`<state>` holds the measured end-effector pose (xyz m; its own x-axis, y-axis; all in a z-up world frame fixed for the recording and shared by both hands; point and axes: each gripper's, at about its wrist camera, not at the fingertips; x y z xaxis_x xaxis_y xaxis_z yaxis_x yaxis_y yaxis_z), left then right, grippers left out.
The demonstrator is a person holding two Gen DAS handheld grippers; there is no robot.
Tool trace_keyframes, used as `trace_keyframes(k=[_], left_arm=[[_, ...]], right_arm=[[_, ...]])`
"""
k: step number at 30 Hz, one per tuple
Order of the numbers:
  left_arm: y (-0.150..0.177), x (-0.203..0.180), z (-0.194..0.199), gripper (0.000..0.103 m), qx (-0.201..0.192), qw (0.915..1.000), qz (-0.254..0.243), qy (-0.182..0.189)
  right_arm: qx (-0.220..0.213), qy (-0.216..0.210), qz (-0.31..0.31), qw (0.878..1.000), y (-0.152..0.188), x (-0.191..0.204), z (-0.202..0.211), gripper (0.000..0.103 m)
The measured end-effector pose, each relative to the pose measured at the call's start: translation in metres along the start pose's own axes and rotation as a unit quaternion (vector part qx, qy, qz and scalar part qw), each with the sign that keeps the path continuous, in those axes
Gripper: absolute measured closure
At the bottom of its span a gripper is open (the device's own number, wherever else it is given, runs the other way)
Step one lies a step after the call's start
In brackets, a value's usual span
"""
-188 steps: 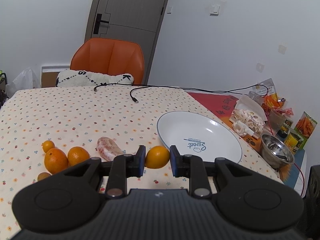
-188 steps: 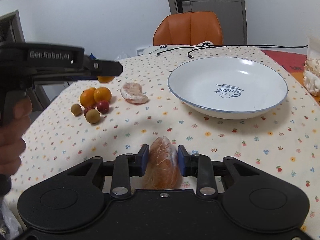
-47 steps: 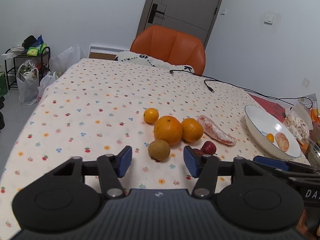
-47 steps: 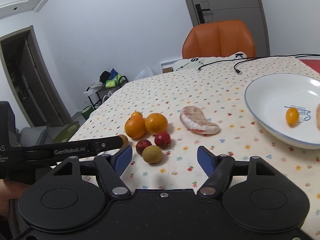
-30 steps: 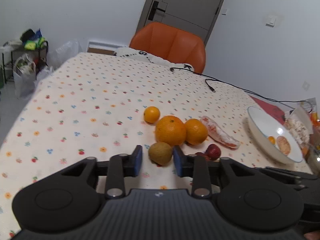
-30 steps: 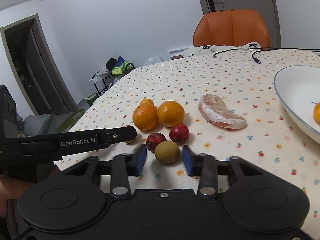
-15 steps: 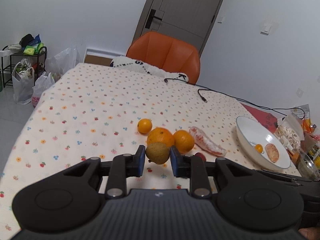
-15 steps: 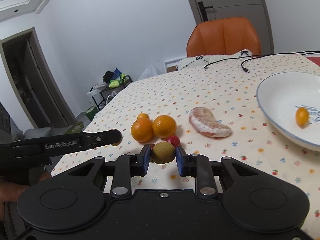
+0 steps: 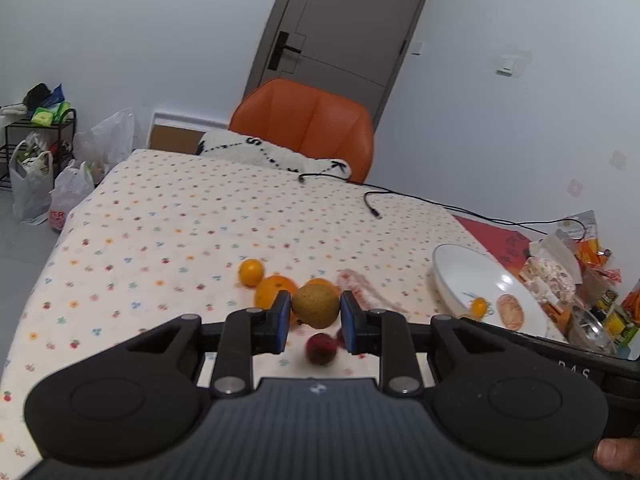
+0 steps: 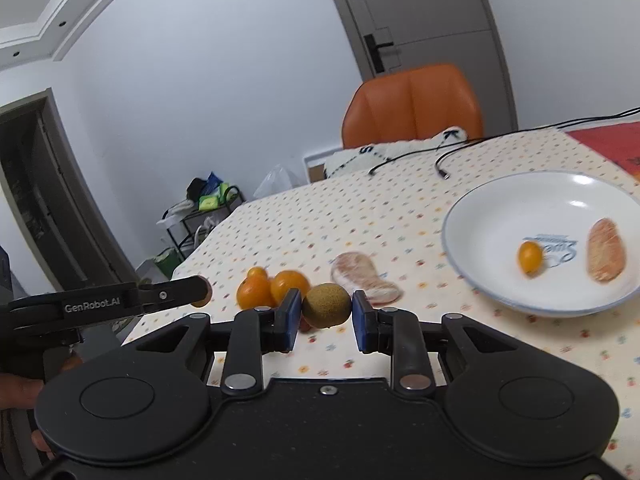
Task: Organize fruits
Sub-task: 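Grasp a brown kiwi with the right tool while the left tool grasps another kiwi, then carry both kiwis to the white plate and open both tools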
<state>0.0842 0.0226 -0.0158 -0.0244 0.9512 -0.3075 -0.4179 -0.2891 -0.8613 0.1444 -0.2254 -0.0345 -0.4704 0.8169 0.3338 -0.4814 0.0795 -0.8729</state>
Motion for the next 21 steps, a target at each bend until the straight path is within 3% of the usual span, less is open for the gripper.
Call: trace_keyframes(k=[21], left_arm=[[0.0,-0.068,-0.024,0.078,0.006,0.9979,-0.044,0.046]], right_arm=[[-0.051,0.069,-0.042,0.995,-0.009,-0.074,0.038,0.077]])
Point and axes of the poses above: each gripper's, at about its wrist camera, not at the fingertips, and z roughly against the way its jaws point, x to its left, y to its underside, and after that the axes turned 4 degrees about -x, right-handed
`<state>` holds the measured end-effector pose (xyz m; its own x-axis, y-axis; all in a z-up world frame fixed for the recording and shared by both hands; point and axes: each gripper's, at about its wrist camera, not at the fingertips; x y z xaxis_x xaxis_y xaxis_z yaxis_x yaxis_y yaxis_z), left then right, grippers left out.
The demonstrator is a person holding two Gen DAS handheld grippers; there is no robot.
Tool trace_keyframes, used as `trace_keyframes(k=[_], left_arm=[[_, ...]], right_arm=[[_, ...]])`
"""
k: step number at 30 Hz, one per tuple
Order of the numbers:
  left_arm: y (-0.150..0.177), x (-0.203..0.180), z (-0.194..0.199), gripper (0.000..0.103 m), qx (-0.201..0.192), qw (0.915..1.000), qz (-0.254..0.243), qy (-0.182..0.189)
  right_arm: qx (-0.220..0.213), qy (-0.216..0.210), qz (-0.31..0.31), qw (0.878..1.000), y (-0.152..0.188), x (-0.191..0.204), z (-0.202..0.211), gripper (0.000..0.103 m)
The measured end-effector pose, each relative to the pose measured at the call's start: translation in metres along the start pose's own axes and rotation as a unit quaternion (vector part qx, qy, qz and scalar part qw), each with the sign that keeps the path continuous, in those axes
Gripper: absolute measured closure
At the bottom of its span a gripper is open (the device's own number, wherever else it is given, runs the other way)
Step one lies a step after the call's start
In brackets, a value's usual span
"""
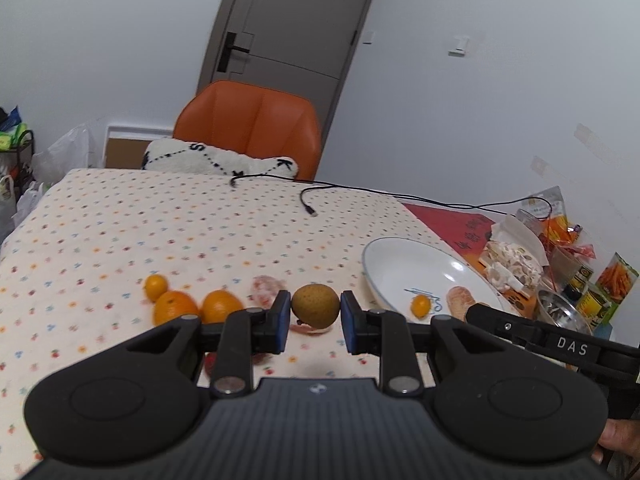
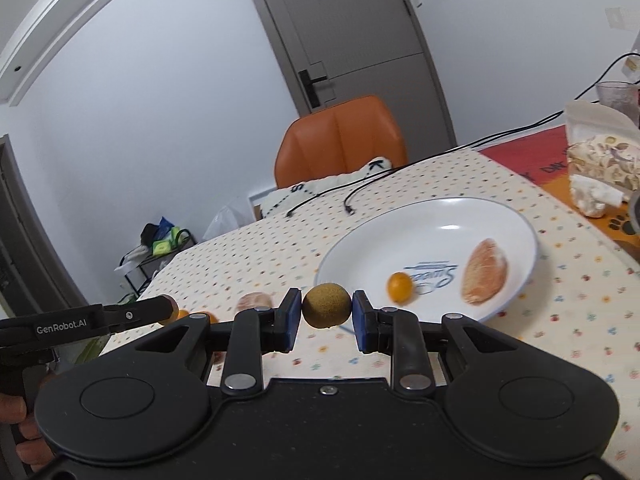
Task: Organize fruits
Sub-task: 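Carry both kiwis to the white plate and open both tools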
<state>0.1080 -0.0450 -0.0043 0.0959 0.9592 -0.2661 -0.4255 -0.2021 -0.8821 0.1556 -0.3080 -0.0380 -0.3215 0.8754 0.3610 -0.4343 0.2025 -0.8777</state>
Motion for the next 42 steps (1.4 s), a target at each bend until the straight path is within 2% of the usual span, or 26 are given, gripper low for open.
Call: trace_keyframes(k=[15,26,42], left_arm=[[-0.007,-0.046,-0.036,0.078,0.002,0.9987,-0.036,0.035],[0.0,-0.082,-0.074,0.078,0.024,0.9966,-0.057,0.054],[0.008,-0.104,-0.104,0.078,0.043,0.9954,-0.066,0.054]], right_arm=[[-0.011,0.025,-0.024,0.999,0.0,-0.036,0.002,0.077],[-0.029,0.032,-0.039,0.998,-0.004,-0.054,0.001,0.077],[-0.051,0.039,-0.059,0.996,0.002,-0.062,0.012,0.06]])
Point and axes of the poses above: each gripper's, at about its wrist camera, not at the fingertips, and z roughly against the way its jaws point, x to its left, y to its underside, and after that the axes turned 4 degrees about -x, right-handed
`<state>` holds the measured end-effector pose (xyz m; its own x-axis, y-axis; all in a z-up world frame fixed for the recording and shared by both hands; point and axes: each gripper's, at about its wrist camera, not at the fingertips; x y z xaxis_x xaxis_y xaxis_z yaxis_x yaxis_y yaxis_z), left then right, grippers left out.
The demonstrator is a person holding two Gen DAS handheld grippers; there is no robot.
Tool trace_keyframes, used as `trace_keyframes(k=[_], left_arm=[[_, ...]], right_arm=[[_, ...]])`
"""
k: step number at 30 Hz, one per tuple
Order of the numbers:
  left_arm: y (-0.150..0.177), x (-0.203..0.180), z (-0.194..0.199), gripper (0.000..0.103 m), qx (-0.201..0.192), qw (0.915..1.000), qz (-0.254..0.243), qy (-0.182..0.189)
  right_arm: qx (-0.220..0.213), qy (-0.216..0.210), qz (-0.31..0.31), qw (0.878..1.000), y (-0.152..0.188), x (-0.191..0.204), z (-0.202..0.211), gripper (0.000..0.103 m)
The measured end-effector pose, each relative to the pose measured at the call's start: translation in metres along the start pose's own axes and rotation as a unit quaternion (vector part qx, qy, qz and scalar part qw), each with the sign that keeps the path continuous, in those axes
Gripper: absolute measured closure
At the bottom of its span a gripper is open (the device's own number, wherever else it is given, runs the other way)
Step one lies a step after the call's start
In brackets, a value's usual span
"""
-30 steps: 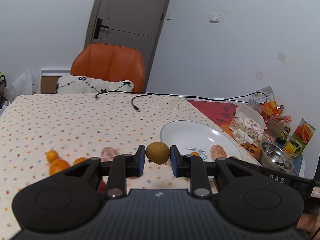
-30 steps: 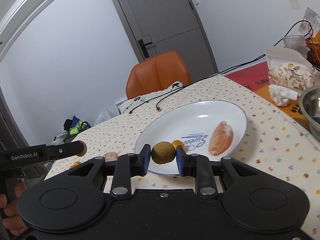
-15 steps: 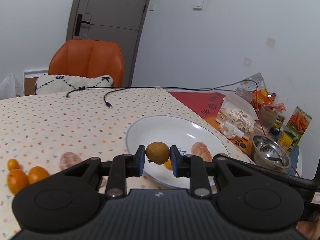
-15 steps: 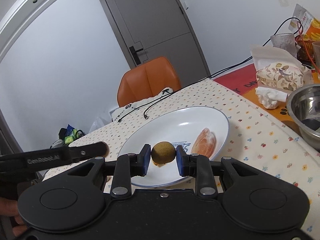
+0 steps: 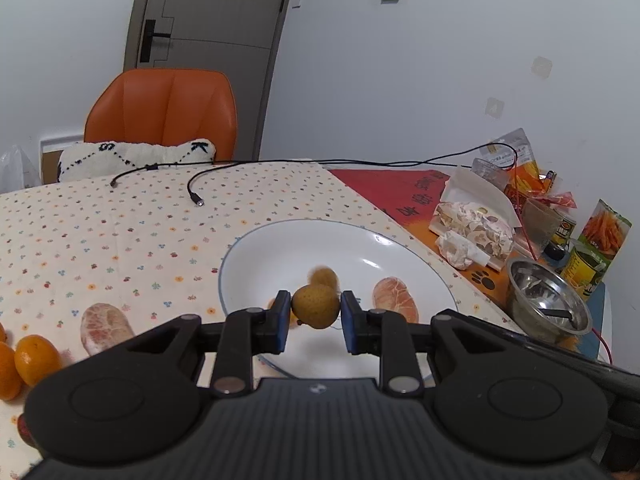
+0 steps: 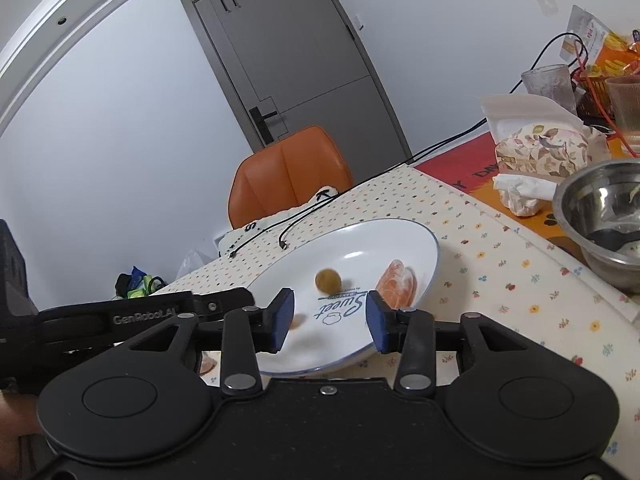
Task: Organize fruits
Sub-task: 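Carry both kiwis to the white plate and open both tools, then withdraw both tools from the plate toward the remaining fruit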
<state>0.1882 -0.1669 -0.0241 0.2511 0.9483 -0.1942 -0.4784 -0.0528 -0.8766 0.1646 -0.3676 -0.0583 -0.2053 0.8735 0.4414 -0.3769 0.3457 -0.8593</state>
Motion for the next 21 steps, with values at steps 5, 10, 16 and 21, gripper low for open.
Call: trace_keyframes(k=[5,10,16,21], left_arm=[[0.0,-0.001,0.002,0.074,-0.003,1.0,0.003,-0.006],[0.0,0.007,0.01,0.064,0.002,0.9998,0.012,-0.015],[-0.004,0.024,0.032,0.04,-0.019,0.9986,0.025,-0.042],[-0.005,0.039,0.05,0.027,-0.031,0.9969,0.038,-0.061]], right_arm=[[-0.002,-0.006,0.001,1.0,0.002,0.005,0.004,0.052],[-0.003,-0.017,-0.009,1.0,0.001,0.008,0.007,0.047],[0.002,-0.016,0.0,1.0,0.001,0.017,0.005,0.039],[0.003,-0.014,0.012,1.0,0.003,0.028,0.004,0.029]])
Point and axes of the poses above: each gripper's, at about its wrist camera, not at the fingertips, and z roughly against the way its jaws point, x to its left, y to its underside, and after that the axes turned 4 degrees about -x, right-handed
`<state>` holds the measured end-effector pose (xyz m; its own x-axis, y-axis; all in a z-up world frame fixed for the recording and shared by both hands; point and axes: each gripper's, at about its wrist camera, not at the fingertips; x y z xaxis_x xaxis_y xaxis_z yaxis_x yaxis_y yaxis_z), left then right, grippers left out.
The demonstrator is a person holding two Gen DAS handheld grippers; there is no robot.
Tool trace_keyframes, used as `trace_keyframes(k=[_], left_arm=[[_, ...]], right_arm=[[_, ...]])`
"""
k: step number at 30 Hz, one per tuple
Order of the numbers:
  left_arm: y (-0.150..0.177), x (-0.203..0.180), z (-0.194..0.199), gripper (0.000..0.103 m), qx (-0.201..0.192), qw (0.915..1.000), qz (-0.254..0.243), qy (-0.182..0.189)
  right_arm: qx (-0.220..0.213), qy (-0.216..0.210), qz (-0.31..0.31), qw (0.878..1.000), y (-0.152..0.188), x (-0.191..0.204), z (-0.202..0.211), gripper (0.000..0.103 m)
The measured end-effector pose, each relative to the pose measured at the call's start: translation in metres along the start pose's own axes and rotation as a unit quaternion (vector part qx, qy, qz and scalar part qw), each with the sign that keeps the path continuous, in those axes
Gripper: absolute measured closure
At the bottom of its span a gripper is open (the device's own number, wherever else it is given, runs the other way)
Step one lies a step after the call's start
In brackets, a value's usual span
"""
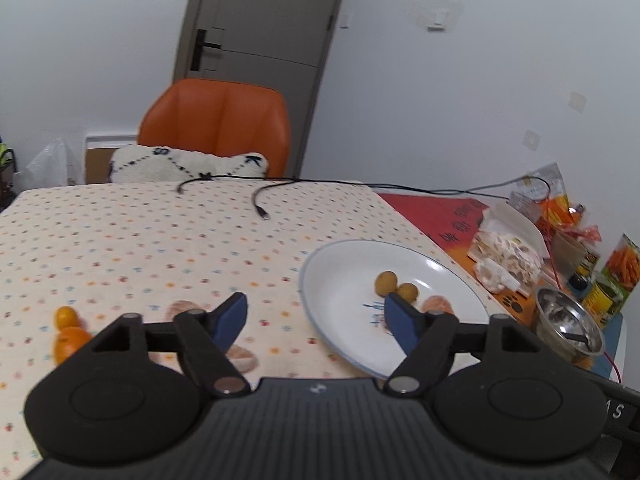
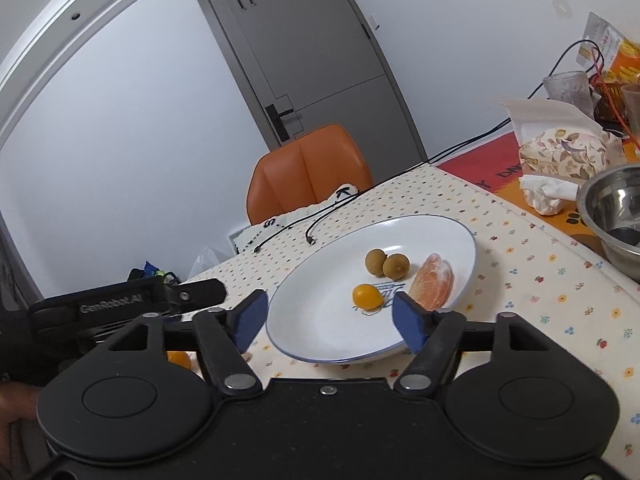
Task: Organize fruits
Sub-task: 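Withdraw both tools from the plate toward the remaining fruit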
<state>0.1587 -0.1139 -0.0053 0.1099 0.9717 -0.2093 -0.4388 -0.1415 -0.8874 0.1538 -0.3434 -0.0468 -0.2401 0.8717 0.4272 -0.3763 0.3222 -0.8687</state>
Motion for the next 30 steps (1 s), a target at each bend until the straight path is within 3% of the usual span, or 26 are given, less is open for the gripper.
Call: trace_keyframes(k=[12,30], left_arm=[[0.001,0.036,0.036,0.01,-0.023,0.9992,0.02,-0.027],[0.002,0.097,0.08,0.009,-0.046,0.9943,0.052,-0.081]], right_arm=[[-0.007,-0.002,0.025,1.0,0.002,0.032,0.005,0.0],[0.024,-0.023,0.06,0.998,0.013,0.077,-0.004,0.0]])
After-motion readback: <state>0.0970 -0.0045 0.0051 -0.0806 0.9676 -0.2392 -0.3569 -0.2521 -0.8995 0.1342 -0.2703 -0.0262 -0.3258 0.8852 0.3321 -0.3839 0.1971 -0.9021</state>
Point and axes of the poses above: each gripper's, at about its wrist camera, not at the fingertips, and z roughly against the way its jaws point, x to its left, y to its underside, and after that the axes turned 4 degrees about -x, right-handed
